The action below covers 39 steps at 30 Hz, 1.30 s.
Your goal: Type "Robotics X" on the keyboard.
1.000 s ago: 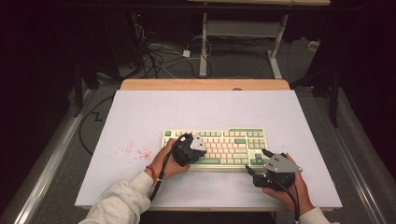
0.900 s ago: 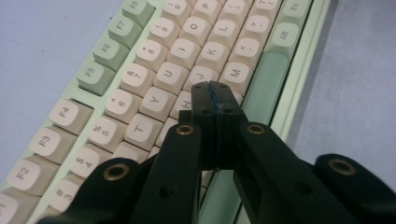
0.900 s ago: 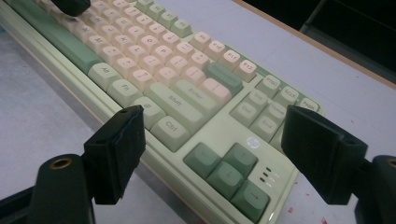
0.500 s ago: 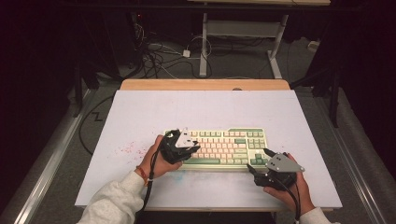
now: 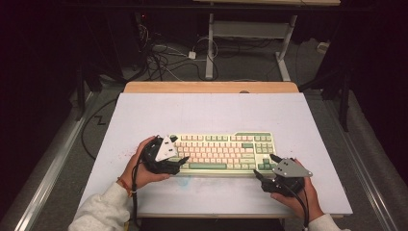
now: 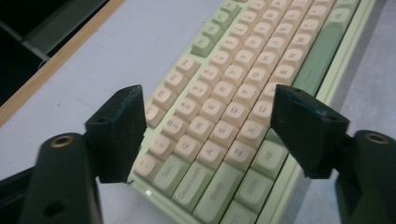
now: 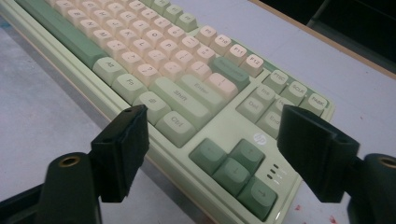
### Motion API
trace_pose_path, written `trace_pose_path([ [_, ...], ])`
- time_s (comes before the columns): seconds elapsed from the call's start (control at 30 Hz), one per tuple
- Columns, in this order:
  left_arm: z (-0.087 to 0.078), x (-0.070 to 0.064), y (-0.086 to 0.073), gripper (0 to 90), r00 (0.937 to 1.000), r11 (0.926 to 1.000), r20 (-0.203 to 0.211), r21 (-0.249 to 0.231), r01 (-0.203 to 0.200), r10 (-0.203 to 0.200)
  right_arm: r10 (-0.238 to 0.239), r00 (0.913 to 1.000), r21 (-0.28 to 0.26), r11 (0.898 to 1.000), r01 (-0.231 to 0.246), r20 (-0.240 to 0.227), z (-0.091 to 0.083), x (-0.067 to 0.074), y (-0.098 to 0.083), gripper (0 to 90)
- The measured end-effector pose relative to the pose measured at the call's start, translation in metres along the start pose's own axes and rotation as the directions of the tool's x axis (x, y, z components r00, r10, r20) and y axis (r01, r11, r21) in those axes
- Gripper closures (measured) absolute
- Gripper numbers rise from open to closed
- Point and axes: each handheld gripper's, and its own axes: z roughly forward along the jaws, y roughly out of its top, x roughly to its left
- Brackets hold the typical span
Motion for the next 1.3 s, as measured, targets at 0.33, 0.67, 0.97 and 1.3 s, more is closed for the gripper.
trace_pose_path([
  [0.33, -0.023, 0.002, -0.042, 22.4, 0.9961, 0.9972, -0.056, 0.027, 0.07, -0.068, -0.003, 0.9952, 0.02, 1.0, 0.005, -0.098, 0.0, -0.001, 0.013, 77.4],
  [0.67, -0.032, -0.003, -0.064, 20.9, 0.9909, 0.9906, -0.059, 0.058, 0.124, -0.121, -0.032, 0.9852, 0.039, 0.998, 0.04, -0.169, 0.017, 0.006, 0.037, 90.0],
  [0.97, -0.032, -0.006, -0.07, 20.7, 0.9908, 0.9881, -0.063, 0.089, 0.125, -0.12, -0.078, 0.9767, 0.054, 0.994, 0.09, -0.2, 0.054, 0.013, 0.064, 90.0],
  [1.3, -0.029, -0.007, -0.071, 20.8, 0.9927, 0.9881, -0.06, 0.107, 0.111, -0.105, -0.082, 0.9718, 0.097, 0.99, 0.106, -0.221, 0.094, 0.018, 0.08, 89.9],
])
